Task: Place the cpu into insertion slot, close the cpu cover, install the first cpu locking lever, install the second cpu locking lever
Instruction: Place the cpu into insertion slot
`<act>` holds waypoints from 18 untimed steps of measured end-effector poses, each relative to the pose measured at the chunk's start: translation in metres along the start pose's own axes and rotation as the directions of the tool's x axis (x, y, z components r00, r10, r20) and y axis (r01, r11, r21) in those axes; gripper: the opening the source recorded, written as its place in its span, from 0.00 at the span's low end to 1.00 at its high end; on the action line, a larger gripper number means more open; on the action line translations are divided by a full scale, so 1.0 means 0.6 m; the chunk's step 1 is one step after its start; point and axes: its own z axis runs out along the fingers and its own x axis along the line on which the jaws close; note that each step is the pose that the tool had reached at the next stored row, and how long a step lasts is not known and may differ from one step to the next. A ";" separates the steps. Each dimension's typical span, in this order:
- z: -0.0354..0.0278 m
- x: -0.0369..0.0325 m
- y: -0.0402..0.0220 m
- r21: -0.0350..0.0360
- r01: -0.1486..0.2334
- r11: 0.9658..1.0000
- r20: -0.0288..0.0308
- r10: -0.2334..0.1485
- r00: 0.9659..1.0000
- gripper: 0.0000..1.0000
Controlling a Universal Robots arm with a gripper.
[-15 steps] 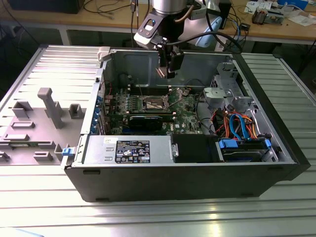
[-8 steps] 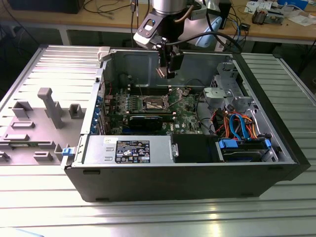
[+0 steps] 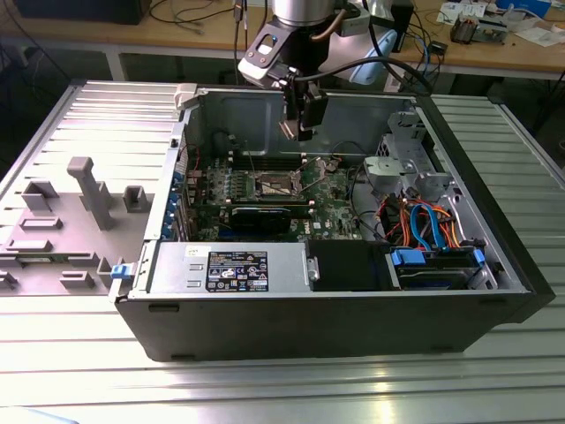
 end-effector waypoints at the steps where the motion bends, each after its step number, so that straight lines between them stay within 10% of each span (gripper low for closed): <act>1: 0.000 0.000 0.000 0.000 -0.001 1.000 0.000 0.001 1.000 0.55; 18: 0.001 0.000 0.000 -0.001 -0.035 0.999 0.003 0.035 0.999 0.55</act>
